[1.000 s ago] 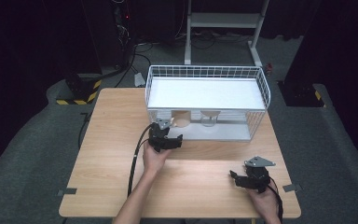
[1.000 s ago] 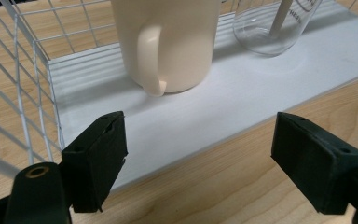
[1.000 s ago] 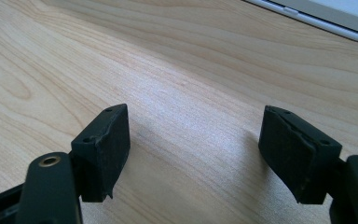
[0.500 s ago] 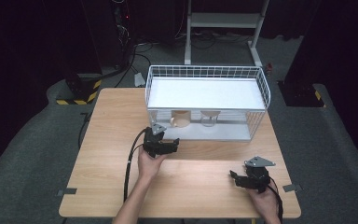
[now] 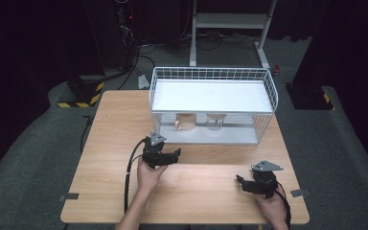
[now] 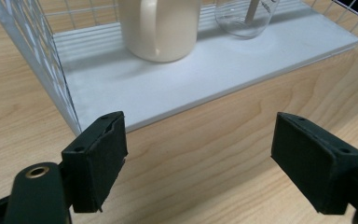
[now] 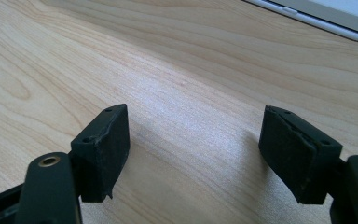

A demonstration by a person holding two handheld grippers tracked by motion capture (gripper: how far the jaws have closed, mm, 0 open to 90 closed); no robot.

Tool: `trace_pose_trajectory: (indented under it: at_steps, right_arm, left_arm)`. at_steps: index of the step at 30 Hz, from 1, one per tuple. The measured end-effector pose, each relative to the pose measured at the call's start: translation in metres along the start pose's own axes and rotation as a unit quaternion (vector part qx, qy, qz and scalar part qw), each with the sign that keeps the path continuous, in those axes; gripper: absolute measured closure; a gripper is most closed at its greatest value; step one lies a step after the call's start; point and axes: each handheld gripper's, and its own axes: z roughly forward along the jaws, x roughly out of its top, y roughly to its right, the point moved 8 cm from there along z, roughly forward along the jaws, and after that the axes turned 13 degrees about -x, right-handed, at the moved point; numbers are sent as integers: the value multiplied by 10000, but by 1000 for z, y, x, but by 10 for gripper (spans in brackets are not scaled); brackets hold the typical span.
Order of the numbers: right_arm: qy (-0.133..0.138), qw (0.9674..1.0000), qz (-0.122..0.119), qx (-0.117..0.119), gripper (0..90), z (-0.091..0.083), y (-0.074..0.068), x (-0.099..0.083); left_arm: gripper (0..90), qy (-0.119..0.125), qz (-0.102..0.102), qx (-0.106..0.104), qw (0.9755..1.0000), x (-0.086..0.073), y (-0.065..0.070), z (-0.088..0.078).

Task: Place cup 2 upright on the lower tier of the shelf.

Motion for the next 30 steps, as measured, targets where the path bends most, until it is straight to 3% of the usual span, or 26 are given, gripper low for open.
trace_pose_trajectory:
  at_steps: [17,30]
  right_arm:
    - [-1,10000,11,1,248,0,0,0]
    - [6,10000,-2,-1,248,0,0,0]
  left_arm:
    - [184,11,-21,-70,10000,-20,9,-13]
    - [184,-78,-16,15,10000,-36,10,-19]
